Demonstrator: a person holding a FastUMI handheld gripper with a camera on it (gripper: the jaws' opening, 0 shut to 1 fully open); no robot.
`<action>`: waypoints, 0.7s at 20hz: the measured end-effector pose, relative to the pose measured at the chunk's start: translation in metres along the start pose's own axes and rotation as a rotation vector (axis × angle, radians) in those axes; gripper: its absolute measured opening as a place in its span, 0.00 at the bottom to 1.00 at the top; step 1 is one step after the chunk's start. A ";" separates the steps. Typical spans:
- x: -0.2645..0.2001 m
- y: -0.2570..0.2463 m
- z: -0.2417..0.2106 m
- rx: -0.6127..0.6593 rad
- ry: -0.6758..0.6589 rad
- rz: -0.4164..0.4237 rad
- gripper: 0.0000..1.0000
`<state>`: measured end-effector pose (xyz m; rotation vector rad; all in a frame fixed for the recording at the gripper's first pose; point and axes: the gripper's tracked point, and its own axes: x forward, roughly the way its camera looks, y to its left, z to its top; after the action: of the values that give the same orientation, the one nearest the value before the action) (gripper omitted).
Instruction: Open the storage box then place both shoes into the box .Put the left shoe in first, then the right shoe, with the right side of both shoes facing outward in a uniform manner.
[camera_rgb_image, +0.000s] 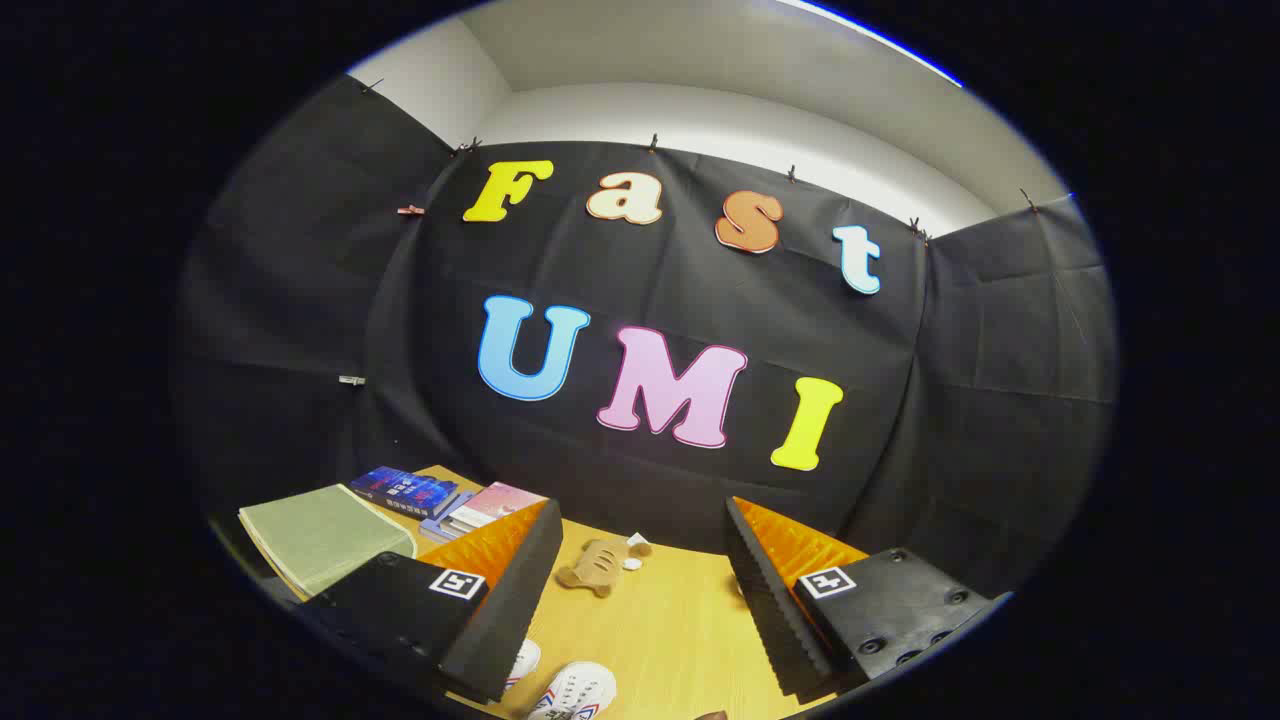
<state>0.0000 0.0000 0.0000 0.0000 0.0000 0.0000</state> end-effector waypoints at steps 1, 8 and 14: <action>-0.001 -0.002 -0.001 -0.003 0.002 -0.008 0.98; -0.006 -0.015 -0.004 0.023 0.008 -0.040 0.98; -0.008 -0.011 -0.013 0.012 0.037 -0.052 0.98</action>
<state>-0.0075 -0.0108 -0.0132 0.0119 0.0366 -0.0516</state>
